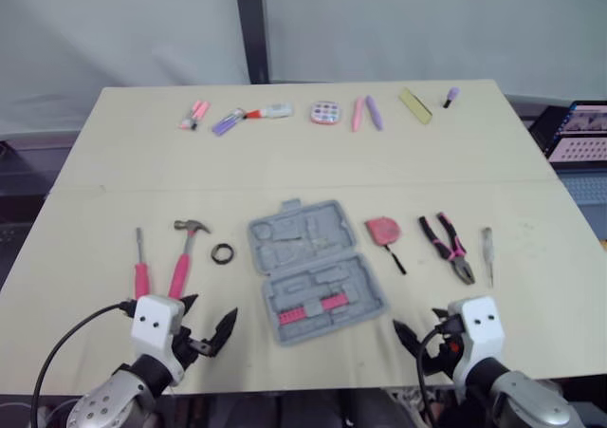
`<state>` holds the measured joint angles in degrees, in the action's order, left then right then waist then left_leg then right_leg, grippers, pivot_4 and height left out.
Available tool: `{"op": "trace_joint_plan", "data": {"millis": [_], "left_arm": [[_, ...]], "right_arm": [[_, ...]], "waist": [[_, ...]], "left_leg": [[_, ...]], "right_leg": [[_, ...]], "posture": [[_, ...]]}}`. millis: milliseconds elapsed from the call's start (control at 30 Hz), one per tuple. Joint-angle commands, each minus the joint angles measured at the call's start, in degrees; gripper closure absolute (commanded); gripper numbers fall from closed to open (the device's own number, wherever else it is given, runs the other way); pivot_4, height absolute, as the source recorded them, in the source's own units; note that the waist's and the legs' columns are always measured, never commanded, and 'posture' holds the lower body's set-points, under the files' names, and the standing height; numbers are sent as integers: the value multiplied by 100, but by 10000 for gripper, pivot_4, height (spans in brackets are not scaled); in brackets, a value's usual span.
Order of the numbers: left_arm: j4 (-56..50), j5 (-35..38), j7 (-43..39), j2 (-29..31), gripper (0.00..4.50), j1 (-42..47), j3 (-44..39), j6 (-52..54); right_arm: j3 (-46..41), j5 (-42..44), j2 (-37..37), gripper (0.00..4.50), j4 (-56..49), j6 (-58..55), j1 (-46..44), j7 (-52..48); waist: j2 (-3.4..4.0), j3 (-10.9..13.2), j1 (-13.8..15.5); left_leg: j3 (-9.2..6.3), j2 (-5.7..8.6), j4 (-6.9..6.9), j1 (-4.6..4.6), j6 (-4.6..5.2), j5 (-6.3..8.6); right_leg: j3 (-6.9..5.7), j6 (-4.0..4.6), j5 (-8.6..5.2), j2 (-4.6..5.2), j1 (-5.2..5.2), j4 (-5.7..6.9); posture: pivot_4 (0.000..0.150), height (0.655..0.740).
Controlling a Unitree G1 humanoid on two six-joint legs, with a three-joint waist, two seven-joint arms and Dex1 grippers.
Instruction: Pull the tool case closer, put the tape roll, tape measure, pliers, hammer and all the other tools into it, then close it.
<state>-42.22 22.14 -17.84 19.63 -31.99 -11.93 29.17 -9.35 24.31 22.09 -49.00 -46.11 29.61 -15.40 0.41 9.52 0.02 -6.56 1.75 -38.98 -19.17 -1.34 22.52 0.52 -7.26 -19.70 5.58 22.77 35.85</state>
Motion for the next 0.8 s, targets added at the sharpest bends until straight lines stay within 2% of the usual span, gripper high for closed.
{"op": "trace_joint_plan", "data": {"millis": [33, 200, 333, 800], "left_arm": [[-178, -35, 3, 36, 192, 35, -26, -67], [-176, -9, 38, 11, 192, 120, -12, -26], [-210, 276, -23, 7, 192, 226, -74, 183], [-176, 237, 7, 45, 192, 309, -95, 235]], "right_arm": [[-76, 38, 33, 464, -38, 149, 13, -89], [-40, 22, 19, 464, 4, 164, -51, -83], [-21, 14, 18, 464, 36, 191, -82, -72], [-7, -9, 9, 464, 88, 224, -135, -51]], "waist": [[0, 0, 0], [0, 0, 1], [0, 0, 0], [0, 0, 1]], "left_leg": [[0, 0, 0, 0, 0, 0], [0, 1, 0, 0, 0, 0], [0, 1, 0, 0, 0, 0], [0, 1, 0, 0, 0, 0]], "right_leg": [[0, 0, 0, 0, 0, 0], [0, 0, 0, 0, 0, 0], [-1, 0, 0, 0, 0, 0], [-1, 0, 0, -1, 0, 1]], "posture": [[1500, 7400], [1500, 7400], [1500, 7400], [1500, 7400]]}}
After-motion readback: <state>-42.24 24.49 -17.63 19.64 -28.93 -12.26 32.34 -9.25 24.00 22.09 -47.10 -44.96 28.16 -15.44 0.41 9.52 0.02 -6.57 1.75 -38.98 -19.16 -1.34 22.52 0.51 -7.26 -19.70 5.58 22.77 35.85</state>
